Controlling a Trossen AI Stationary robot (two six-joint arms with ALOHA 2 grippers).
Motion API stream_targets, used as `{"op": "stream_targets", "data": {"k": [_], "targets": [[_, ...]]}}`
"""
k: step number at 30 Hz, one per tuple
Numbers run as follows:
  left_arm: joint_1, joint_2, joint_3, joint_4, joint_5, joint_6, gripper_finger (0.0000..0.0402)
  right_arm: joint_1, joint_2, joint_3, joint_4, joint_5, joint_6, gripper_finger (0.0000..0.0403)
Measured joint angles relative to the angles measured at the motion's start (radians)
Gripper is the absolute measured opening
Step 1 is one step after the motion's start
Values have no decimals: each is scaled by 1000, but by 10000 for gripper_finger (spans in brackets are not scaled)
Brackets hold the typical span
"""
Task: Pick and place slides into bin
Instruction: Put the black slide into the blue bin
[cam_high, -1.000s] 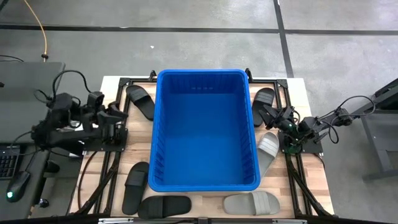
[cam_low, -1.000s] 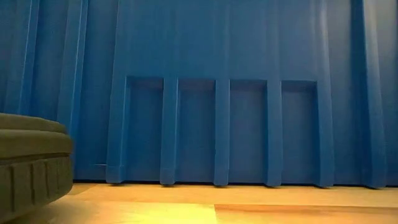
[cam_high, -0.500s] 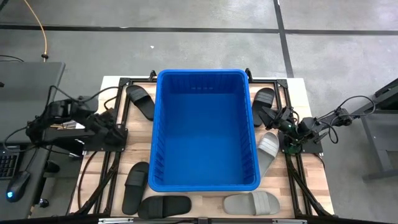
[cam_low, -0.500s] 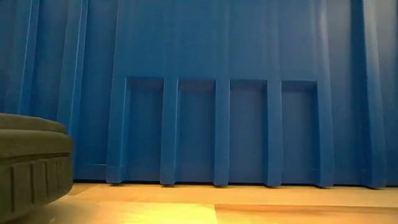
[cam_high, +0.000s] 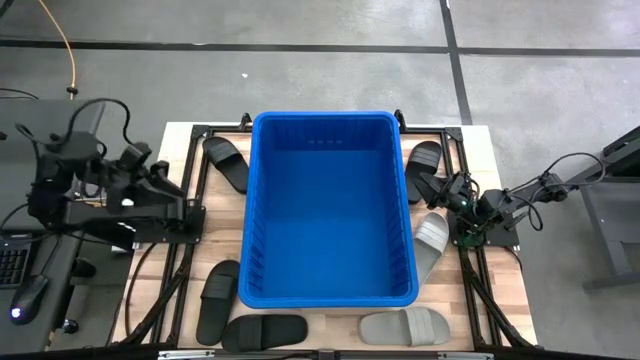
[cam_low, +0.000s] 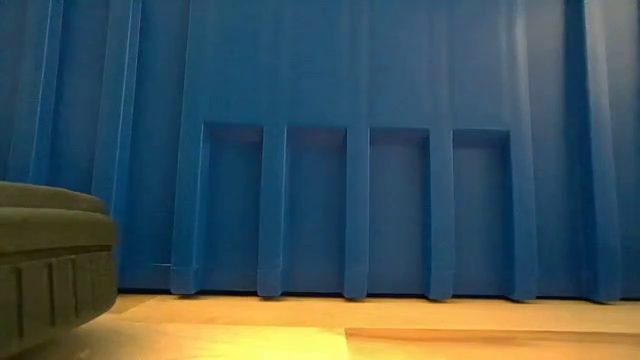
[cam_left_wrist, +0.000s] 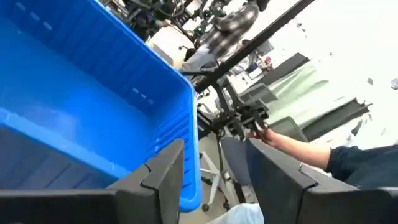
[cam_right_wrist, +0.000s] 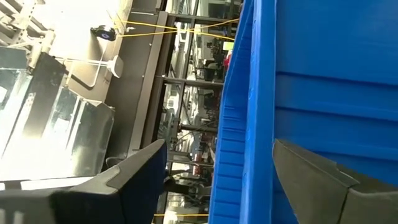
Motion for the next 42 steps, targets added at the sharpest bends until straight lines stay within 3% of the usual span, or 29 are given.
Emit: {"op": "stream_targets", "data": {"k": [7, 16, 18, 24, 29, 37, 42], "targets": [[-1, 109, 48, 298, 114, -10, 145, 0, 4, 0, 0, 5, 7, 281], [-2, 153, -26, 404, 199, -52, 145, 0, 5, 0, 0, -10, 0, 281], [-1, 161, -30, 560, 177, -78, 145, 0, 5, 0, -13, -5, 0, 281], [-2, 194, -26, 1246, 163, -257, 145, 0, 5, 0, -27, -3, -1, 281], [-1, 199, -28, 1578, 171, -332, 145, 0, 6, 0, -47, 3, -2, 281], [-1, 202, -103, 1579, 199, -370, 145, 0, 6, 0, -54, -10, -2, 281], [-1, 205, -206, 1299, 247, -323, 145, 0, 6, 0, -61, -38, -1, 281]]}}
